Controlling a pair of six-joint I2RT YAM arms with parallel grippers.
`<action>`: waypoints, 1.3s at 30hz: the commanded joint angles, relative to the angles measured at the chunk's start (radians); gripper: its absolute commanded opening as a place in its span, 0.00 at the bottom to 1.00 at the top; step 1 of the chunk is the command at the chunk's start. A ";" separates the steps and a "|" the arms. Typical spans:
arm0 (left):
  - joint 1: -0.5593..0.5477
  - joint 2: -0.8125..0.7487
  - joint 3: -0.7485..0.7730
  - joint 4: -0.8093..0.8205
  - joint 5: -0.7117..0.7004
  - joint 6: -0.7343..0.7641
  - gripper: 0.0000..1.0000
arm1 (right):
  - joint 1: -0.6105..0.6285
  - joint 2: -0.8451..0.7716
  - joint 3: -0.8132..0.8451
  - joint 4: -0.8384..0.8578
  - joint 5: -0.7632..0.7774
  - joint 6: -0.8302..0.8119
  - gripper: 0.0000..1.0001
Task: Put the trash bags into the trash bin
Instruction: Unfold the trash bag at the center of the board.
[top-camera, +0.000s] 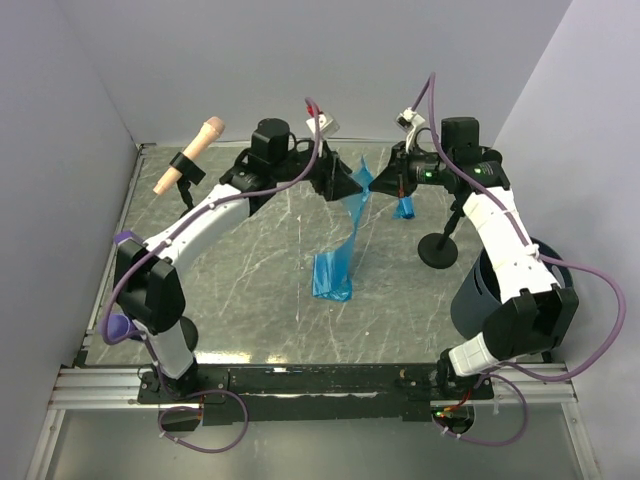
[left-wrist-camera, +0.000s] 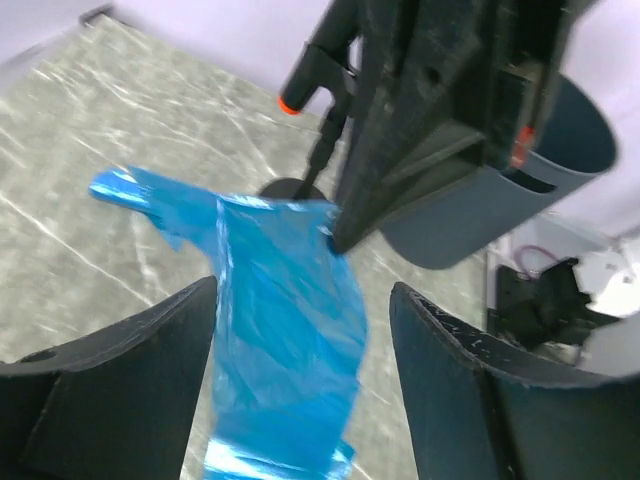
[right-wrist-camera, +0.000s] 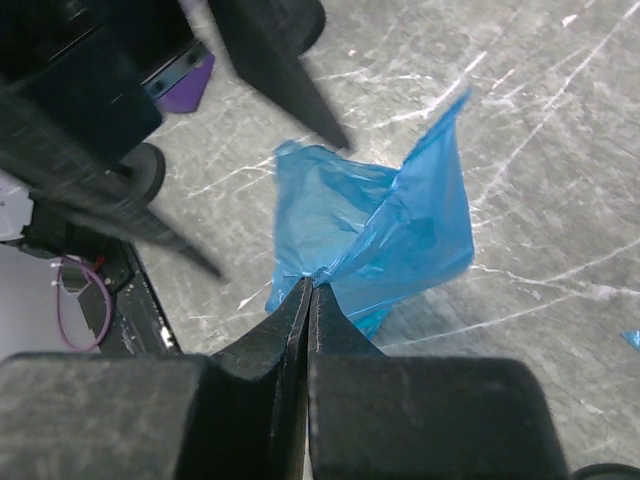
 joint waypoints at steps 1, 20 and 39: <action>0.009 0.052 0.121 -0.060 -0.118 0.096 0.73 | 0.003 -0.073 0.000 0.035 -0.055 0.010 0.00; 0.038 0.046 0.148 -0.244 0.078 0.320 0.01 | -0.019 -0.100 -0.052 -0.053 0.099 -0.114 0.00; 0.119 0.017 0.302 -0.752 0.152 0.650 0.01 | -0.033 -0.088 -0.055 -0.072 0.413 -0.222 0.00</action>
